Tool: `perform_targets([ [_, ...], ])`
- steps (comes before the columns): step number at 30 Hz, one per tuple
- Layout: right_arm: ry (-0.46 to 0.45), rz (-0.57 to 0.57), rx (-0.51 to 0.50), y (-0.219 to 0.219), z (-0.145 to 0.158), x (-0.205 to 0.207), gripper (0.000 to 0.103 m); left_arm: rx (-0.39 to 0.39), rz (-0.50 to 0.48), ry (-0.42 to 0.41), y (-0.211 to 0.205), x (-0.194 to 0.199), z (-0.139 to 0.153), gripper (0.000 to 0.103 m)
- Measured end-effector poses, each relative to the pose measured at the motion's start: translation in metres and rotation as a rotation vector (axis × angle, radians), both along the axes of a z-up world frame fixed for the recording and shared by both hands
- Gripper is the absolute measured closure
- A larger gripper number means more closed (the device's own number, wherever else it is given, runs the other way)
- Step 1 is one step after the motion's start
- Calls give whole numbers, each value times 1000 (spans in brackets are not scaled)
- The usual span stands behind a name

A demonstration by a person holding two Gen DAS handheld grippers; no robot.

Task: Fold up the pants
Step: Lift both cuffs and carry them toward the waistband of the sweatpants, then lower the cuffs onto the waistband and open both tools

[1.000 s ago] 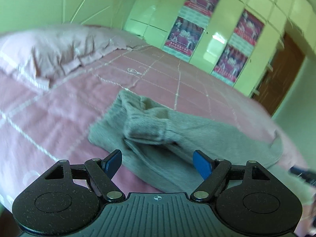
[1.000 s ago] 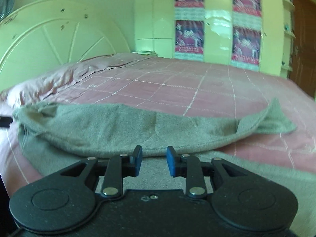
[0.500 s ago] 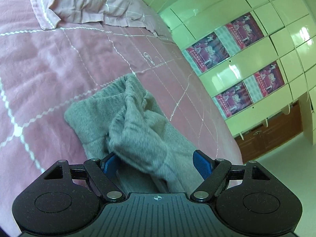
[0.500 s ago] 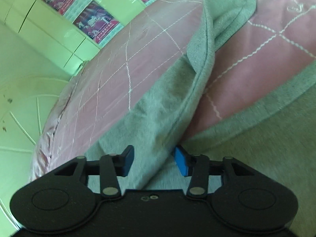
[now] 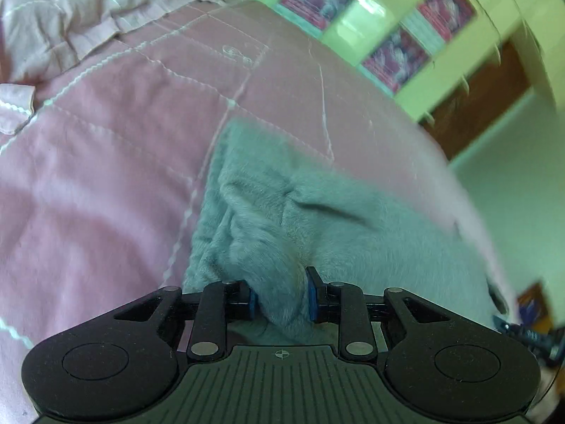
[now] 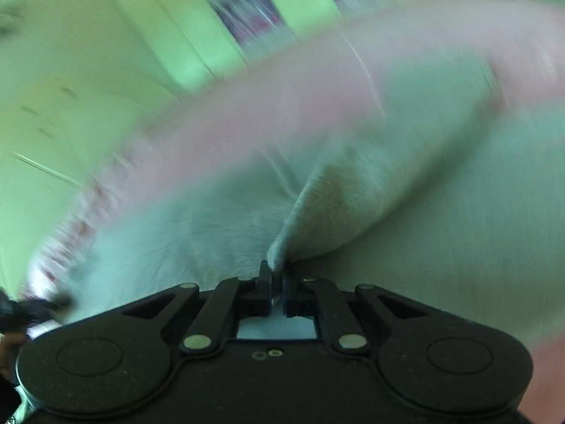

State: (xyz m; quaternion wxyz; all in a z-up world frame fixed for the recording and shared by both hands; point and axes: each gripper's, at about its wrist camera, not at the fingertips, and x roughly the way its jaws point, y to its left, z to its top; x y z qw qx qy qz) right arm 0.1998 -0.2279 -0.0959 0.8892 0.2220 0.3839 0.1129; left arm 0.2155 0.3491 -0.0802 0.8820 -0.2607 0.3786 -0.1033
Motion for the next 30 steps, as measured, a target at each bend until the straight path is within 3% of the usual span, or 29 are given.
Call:
perform_targets([
  [2, -42, -40, 52, -1, -6, -8, 103, -61, 51, -18, 5, -3, 3, 76],
  [7, -52, -36, 49, 0, 7, -8, 103, -36, 62, -30, -1, 2, 14, 76],
  [10, -148, -3, 57, 2, 36, -21, 103, -72, 59, -152, -3, -8, 32, 76],
  [11, -159, 6, 35, 2, 40, -23, 103, -48, 65, -159, -3, -8, 34, 76],
  [13, -104, 23, 25, 4, 24, -21, 103, 65, 64, -66, -9, 1, 23, 76],
  [14, -31, 27, 9, 6, 9, -15, 103, 79, 60, -41, -9, 3, 14, 76],
  [16, -25, -6, 72, 1, -3, -17, 103, 44, 81, -50, -3, 2, 12, 76],
  [18, -34, -11, 71, 3, 1, -18, 103, 52, 83, -57, -6, 4, 19, 76],
  [22, -158, 26, 79, 2, 28, -31, 103, 7, 85, -183, 0, -11, 34, 76],
  [23, -167, 35, 66, 0, 30, -32, 103, 35, 84, -179, -2, -13, 34, 76],
  [25, -86, 41, 24, 2, 15, -24, 103, 114, 58, -87, -6, -5, 20, 76],
  [26, -25, 38, 21, 4, 1, -17, 103, 107, 59, -84, -7, -4, 15, 76],
  [28, -24, -4, 94, -3, -1, -17, 103, 92, 83, -97, -5, -9, 14, 73],
  [30, -56, -16, 95, -4, 8, -21, 94, 112, 104, -109, -8, -14, 19, 62],
])
